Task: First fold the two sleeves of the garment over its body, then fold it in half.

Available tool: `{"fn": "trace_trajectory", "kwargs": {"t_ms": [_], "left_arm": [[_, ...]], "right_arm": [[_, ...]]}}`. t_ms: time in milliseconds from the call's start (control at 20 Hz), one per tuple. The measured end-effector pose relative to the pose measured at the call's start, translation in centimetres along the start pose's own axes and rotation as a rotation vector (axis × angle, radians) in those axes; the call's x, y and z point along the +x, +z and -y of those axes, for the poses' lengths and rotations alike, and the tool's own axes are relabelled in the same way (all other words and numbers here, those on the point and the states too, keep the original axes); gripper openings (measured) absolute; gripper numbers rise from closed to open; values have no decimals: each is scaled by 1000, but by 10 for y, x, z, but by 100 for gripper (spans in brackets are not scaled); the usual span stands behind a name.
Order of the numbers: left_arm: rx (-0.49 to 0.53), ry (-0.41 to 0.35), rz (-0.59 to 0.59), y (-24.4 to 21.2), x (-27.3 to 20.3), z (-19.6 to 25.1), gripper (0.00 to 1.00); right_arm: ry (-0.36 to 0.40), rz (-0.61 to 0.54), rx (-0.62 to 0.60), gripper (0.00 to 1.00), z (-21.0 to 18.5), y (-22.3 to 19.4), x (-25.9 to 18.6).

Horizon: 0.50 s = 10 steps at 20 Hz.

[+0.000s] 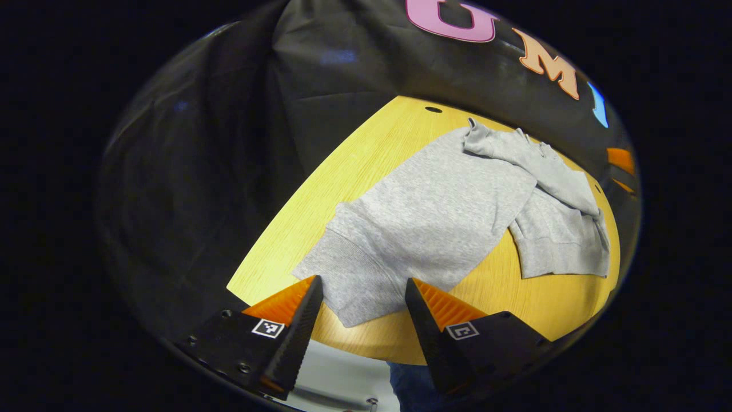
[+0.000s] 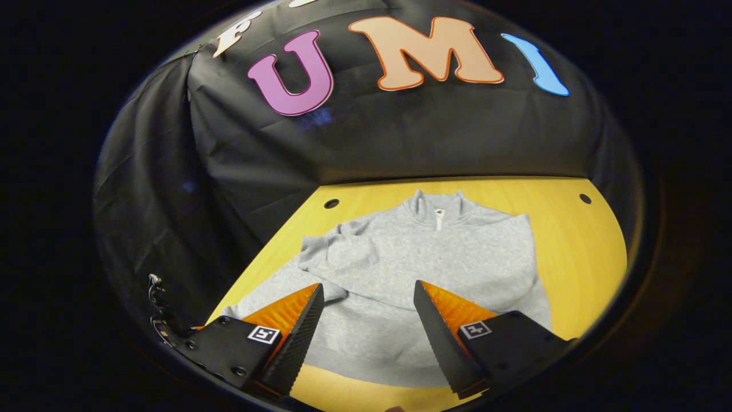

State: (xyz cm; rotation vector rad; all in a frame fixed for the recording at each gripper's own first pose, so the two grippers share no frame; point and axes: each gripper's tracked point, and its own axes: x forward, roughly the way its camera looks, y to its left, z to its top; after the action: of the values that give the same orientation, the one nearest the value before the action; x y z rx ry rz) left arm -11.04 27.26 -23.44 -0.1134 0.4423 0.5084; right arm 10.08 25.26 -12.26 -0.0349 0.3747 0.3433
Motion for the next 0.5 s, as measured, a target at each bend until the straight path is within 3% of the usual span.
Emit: {"fn": "trace_trajectory", "kwargs": {"t_ms": [100, 150, 200, 250, 300, 400, 500], "left_arm": [[-2, -4, 12, 2, -1, -2, 80], [-12, -1, 20, 4, -2, -4, 71], [-20, 0, 23, 7, 3, 0, 53], [-21, -8, 25, 9, 11, 9, 48], [-23, -7, 24, 10, 14, 14, 33], [-36, 12, 15, 12, 18, 18, 15], [-54, 37, 12, 13, 19, 20, 6]], "right_arm": [[-41, 6, -5, 98, 20, 4, -16], [-57, 13, -2, 98, 27, 5, -25], [-69, 21, 3, 98, 34, 7, -32], [-83, 33, 9, 98, 39, 10, -41], [-92, 42, 12, 98, 43, 13, -47], [-109, 60, 15, 98, 50, 16, -58], [-132, 78, 8, 98, 59, 20, -68]]}}
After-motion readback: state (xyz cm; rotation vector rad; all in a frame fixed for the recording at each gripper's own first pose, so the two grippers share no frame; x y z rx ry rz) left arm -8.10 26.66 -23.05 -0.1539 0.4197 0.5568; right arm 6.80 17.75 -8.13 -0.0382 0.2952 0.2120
